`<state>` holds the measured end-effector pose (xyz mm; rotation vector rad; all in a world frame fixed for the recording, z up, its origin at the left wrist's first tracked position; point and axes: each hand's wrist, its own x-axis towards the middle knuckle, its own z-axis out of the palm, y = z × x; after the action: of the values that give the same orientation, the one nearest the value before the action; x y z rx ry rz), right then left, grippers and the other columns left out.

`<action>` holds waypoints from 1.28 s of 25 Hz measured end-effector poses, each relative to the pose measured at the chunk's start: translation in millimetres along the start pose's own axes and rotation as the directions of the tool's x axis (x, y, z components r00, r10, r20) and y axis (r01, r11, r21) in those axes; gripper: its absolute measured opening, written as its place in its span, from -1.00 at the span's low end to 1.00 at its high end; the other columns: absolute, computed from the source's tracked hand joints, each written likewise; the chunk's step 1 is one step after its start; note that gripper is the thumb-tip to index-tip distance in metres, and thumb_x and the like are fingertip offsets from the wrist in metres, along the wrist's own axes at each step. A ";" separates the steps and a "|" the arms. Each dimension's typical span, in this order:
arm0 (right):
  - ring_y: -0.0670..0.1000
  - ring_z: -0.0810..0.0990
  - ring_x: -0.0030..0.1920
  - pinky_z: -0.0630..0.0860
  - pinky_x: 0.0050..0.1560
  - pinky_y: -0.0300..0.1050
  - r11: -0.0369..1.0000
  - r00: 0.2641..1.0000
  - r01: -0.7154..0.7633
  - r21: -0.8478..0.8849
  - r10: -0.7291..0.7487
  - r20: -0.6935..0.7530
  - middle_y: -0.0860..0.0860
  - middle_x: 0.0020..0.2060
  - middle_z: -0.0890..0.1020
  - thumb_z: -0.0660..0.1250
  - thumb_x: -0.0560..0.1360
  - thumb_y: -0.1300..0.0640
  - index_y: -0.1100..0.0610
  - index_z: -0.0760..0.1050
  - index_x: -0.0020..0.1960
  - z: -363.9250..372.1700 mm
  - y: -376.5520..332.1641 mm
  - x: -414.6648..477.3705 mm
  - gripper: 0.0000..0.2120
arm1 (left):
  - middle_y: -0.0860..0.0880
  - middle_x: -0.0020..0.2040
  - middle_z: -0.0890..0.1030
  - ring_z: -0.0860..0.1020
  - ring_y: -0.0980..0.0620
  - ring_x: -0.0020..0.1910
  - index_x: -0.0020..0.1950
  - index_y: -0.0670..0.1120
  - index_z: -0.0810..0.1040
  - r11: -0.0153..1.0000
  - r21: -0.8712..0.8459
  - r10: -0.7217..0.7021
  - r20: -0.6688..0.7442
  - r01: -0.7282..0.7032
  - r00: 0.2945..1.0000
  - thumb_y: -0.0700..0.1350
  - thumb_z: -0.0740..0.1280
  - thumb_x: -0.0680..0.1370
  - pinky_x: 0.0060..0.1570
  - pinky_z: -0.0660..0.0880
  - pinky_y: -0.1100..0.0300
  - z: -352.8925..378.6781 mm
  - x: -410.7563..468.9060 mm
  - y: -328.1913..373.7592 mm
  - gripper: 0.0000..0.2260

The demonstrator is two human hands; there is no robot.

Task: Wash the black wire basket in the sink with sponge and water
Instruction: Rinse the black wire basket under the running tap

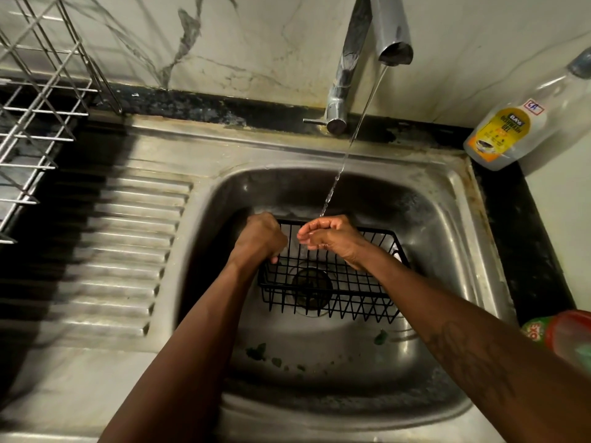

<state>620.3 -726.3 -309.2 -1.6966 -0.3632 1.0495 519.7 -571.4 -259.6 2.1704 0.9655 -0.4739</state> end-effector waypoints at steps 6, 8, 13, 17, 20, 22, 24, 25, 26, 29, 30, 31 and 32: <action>-0.11 0.67 0.14 0.58 0.17 -0.16 0.913 0.983 -0.099 -0.396 0.152 0.103 -0.05 0.10 0.71 0.44 0.49 0.34 0.05 0.63 0.21 17.2 -0.5 3.2 -0.65 | -0.03 -0.36 0.56 0.51 0.18 -0.50 -0.23 -0.11 0.41 1.000 -0.018 -0.001 0.009 0.001 1.000 -0.29 0.39 0.53 -0.63 0.32 0.39 3.3 -1.9 5.5 -0.78; -0.04 0.70 0.10 0.62 0.16 -0.09 0.984 0.999 -0.027 -0.174 0.031 0.019 0.01 0.09 0.72 0.39 0.51 0.39 0.12 0.63 0.22 21.8 -7.5 4.1 -0.67 | -0.06 -0.29 0.59 0.57 0.13 -0.42 -0.16 -0.14 0.45 1.000 -0.004 0.016 0.009 -0.016 1.000 -0.28 0.38 0.53 -0.55 0.41 0.36 3.5 -3.5 4.8 -0.86; 0.00 0.70 0.08 0.60 0.22 -0.01 0.988 0.998 -0.013 -0.154 0.023 0.060 0.04 0.00 0.75 0.38 0.47 0.40 0.17 0.67 0.13 16.1 -13.3 12.4 -0.70 | -0.08 -0.27 0.65 0.64 0.08 -0.35 -0.12 -0.13 0.52 0.997 -0.023 0.074 0.003 -0.074 0.997 -0.25 0.36 0.55 -0.44 0.51 0.31 2.9 -2.2 3.4 -0.92; 0.02 0.68 -0.07 0.62 0.02 -0.03 0.832 0.986 -0.066 -0.551 0.140 0.093 0.00 -0.11 0.73 0.42 0.50 0.22 -0.09 0.68 0.08 14.8 -12.4 11.9 -0.74 | -0.03 -0.43 0.64 0.58 0.15 -0.52 -0.17 -0.11 0.52 0.999 -0.036 0.033 0.022 -0.032 0.999 -0.20 0.40 0.52 -0.54 0.42 0.32 6.1 1.8 8.6 -0.90; 0.06 0.67 -0.13 0.65 -0.12 -0.04 0.626 0.984 0.003 -0.780 0.137 0.113 0.02 -0.17 0.66 0.46 0.49 0.16 0.01 0.62 -0.07 29.0 -16.6 8.1 -0.93 | -0.02 -0.43 0.59 0.52 0.16 -0.48 -0.19 -0.12 0.53 0.999 0.000 0.043 0.059 -0.043 0.997 -0.22 0.38 0.51 -0.54 0.36 0.29 8.3 -0.8 18.1 -0.91; -0.01 0.65 -0.20 0.59 -0.24 -0.13 0.651 0.987 -0.007 -0.759 0.128 0.101 0.01 -0.21 0.66 0.53 0.43 0.11 0.01 0.61 -0.12 28.1 -18.1 6.3 -0.89 | -0.03 -0.40 0.60 0.55 0.16 -0.48 -0.12 -0.15 0.56 0.998 0.002 0.061 0.068 -0.062 0.996 -0.23 0.36 0.51 -0.52 0.39 0.28 12.4 -1.4 20.6 -0.99; -0.09 0.64 -0.28 0.56 -0.30 -0.17 0.803 0.997 -0.064 -0.593 0.072 -0.009 0.00 -0.26 0.69 0.58 0.38 0.14 0.01 0.63 -0.16 21.6 -16.6 5.2 -0.87 | -0.06 -0.40 0.61 0.53 0.21 -0.58 -0.15 -0.17 0.56 0.996 -0.004 0.091 0.078 -0.091 0.993 -0.26 0.35 0.51 -0.58 0.41 0.32 13.9 -2.0 23.2 -0.95; -0.15 0.62 -0.34 0.54 -0.33 -0.20 0.850 0.997 -0.054 -0.524 0.018 -0.074 -0.01 -0.30 0.69 0.58 0.37 0.16 0.00 0.65 -0.18 20.8 -13.6 4.0 -0.86 | -0.07 -0.40 0.61 0.54 0.21 -0.59 -0.19 -0.17 0.55 0.994 -0.001 0.105 0.082 -0.105 0.991 -0.28 0.35 0.51 -0.62 0.38 0.37 14.8 -1.6 23.9 -0.92; -0.22 0.58 -0.40 0.51 -0.37 -0.23 0.878 0.992 -0.041 -0.478 -0.021 -0.124 -0.05 -0.33 0.69 0.59 0.37 0.18 -0.02 0.66 -0.18 20.7 -10.6 2.3 -0.85 | -0.09 -0.37 0.63 0.60 0.18 -0.51 -0.20 -0.19 0.55 0.993 0.010 0.120 0.086 -0.121 0.989 -0.29 0.34 0.51 -0.63 0.36 0.40 14.9 -0.6 24.9 -0.91; -0.18 0.66 -0.22 0.61 -0.13 -0.13 0.908 0.997 -0.049 -0.416 0.021 -0.073 -0.03 -0.23 0.73 0.58 0.37 0.20 -0.02 0.71 -0.11 20.8 3.4 -0.9 -0.83 | -0.12 -0.23 0.71 0.69 0.02 -0.23 -0.07 -0.23 0.64 0.992 -0.013 0.129 0.083 -0.129 0.988 -0.25 0.35 0.52 -0.48 0.45 0.38 14.7 1.4 26.8 -0.91; -0.10 0.69 -0.09 0.62 0.03 -0.07 0.896 0.996 -0.081 -0.436 0.089 -0.003 -0.02 -0.16 0.75 0.58 0.37 0.20 -0.02 0.71 -0.07 19.9 4.3 -1.9 -0.81 | -0.12 -0.22 0.71 0.69 0.02 -0.25 -0.04 -0.21 0.63 0.992 -0.021 0.123 0.078 -0.122 0.989 -0.23 0.37 0.53 -0.46 0.47 0.35 16.4 1.2 26.0 -0.92; -0.02 0.70 -0.02 0.62 0.09 -0.03 0.878 0.991 -0.099 -0.468 0.130 0.034 -0.01 -0.12 0.75 0.57 0.39 0.20 -0.03 0.70 -0.04 16.5 2.4 0.3 -0.80 | -0.11 -0.23 0.69 0.67 0.05 -0.30 -0.04 -0.19 0.61 0.993 -0.019 0.121 0.071 -0.120 0.990 -0.23 0.37 0.53 -0.48 0.46 0.34 17.3 0.5 24.7 -0.95; 0.00 0.71 -0.03 0.63 0.09 -0.02 0.873 0.993 -0.096 -0.478 0.118 0.018 0.00 -0.12 0.75 0.55 0.41 0.21 -0.04 0.69 -0.03 13.2 -2.6 3.5 -0.79 | -0.10 -0.27 0.67 0.64 0.07 -0.35 -0.08 -0.18 0.58 0.992 -0.026 0.125 0.059 -0.124 0.990 -0.23 0.36 0.54 -0.50 0.46 0.34 16.1 -1.4 24.1 -0.97</action>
<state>612.5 -714.7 -309.3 -2.1546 -0.6025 1.1452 536.3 -595.3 -258.9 2.1682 0.7936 -0.4636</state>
